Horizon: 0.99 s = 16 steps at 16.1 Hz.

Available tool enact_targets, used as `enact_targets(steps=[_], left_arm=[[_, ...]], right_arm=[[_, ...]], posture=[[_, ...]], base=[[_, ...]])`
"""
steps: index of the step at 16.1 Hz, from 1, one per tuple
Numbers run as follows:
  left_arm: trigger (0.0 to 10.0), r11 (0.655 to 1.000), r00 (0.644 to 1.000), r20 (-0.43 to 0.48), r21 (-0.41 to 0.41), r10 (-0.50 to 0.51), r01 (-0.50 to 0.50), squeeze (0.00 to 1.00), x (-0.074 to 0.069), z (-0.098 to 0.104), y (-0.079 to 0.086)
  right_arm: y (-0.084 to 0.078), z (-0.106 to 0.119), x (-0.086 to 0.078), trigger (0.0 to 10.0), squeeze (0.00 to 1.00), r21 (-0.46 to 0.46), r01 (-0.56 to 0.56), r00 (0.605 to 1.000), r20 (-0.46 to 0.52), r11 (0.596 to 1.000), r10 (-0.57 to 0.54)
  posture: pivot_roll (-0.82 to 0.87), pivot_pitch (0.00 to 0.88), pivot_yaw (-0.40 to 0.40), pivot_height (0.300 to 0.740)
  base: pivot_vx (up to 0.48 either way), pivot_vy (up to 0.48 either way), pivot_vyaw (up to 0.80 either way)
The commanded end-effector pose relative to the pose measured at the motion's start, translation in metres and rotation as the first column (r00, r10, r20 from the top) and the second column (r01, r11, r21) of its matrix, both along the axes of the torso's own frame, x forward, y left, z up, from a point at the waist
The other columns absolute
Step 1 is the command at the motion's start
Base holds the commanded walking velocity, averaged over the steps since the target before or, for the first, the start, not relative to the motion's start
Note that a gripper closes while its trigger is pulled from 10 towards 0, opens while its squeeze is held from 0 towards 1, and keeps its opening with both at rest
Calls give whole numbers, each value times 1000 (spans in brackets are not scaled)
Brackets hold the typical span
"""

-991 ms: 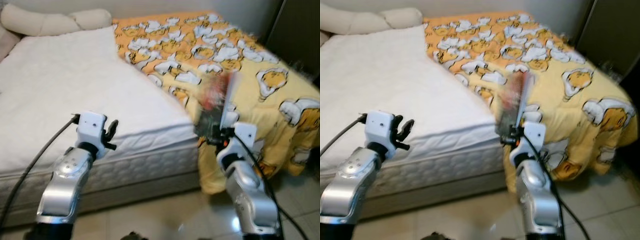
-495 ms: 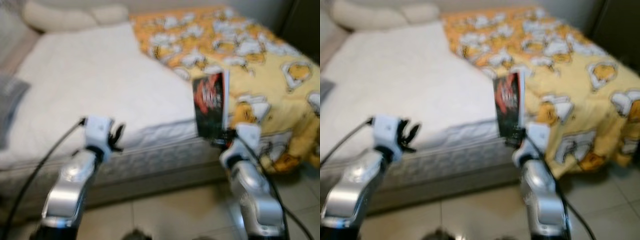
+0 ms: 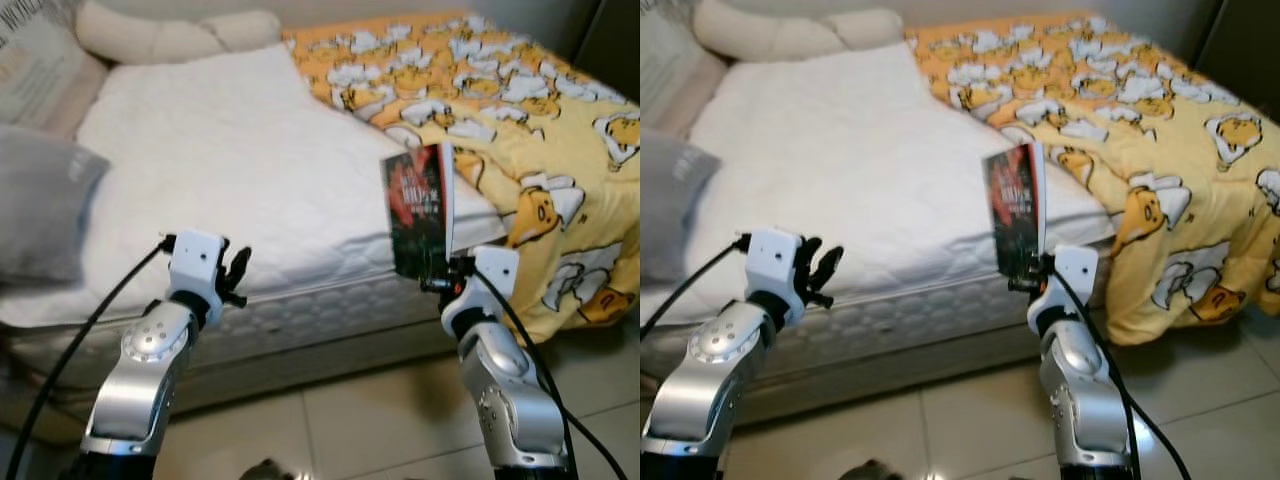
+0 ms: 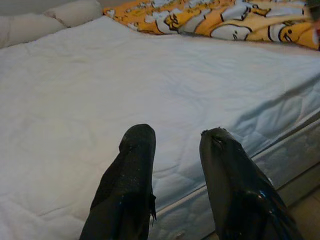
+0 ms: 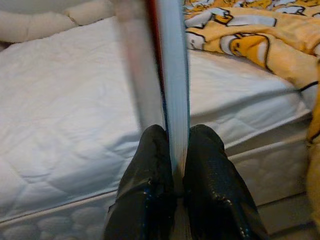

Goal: Clean up the room

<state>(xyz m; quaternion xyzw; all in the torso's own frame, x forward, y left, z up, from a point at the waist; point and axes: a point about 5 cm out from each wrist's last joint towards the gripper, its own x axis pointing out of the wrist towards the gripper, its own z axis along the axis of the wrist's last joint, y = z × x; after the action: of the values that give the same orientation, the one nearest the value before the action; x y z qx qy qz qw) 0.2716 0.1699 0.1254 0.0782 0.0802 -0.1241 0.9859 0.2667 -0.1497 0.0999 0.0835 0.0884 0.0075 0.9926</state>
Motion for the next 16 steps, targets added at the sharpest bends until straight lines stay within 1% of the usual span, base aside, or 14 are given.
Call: enact_targets(steps=[1, 3, 4, 5, 6, 8, 9, 11, 13, 16], left_arm=[[10000, 999, 999, 0, 15, 32, -32, 20, 0, 1, 8], [10000, 998, 998, 4, -22, 58, -58, 20, 1, 2, 9], [10000, 996, 996, 23, -40, 84, -83, 24, 3, 5, 9], [10000, 995, 996, 27, -42, 88, -87, 24, 3, 6, 10], [10000, 994, 993, 63, -51, 99, -96, 24, 4, 10, 9], [10000, 991, 991, 61, -63, 119, -115, 20, 4, 11, 9], [10000, 992, 991, 61, -51, 122, -119, 27, 3, 10, 9], [10000, 988, 987, 67, -65, 146, -141, 35, 2, 10, 10], [10000, 986, 985, 69, -75, 155, -150, 31, 3, 10, 11], [10000, 983, 983, 67, -83, 168, -162, 43, 4, 11, 13]], right_arm=[[6, 10, 3, 10000, 0, 16, -17, 999, 42, 1000, 16], [6, 11, 4, 10000, 0, 16, -18, 999, 45, 1000, 17], [6, 12, 5, 10000, 0, 15, -20, 999, 48, 1000, 19], [5, 12, 5, 10000, 0, 15, -20, 999, 49, 1000, 20], [6, 13, 6, 10000, 0, 14, -23, 998, 51, 1000, 22], [6, 14, 9, 10000, 0, 13, -36, 998, 57, 999, 35], [8, 15, 10, 10000, 0, 17, -51, 997, 61, 999, 50], [13, 17, 12, 10000, 0, 12, -84, 994, 67, 996, 83], [15, 18, 15, 10000, 0, -11, -105, 992, 65, 994, 106], [15, 19, 17, 10000, 0, -16, -114, 991, 67, 993, 115]], posture=[[-2, 0, 44, 740], [-3, 0, 43, 740], [-2, 0, 40, 740], [-2, 0, 40, 740], [-1, 0, 37, 740], [2, 0, 33, 740], [3, 0, 32, 740], [4, 0, 29, 740], [4, 0, 29, 740], [3, 0, 28, 740]], base=[[0, 390, 0], [0, 388, 0], [0, 379, 0], [0, 379, 0], [0, 0, 0], [0, 0, 0], [0, 0, 0], [0, 0, 0], [259, 0, 0], [284, 0, 700]])
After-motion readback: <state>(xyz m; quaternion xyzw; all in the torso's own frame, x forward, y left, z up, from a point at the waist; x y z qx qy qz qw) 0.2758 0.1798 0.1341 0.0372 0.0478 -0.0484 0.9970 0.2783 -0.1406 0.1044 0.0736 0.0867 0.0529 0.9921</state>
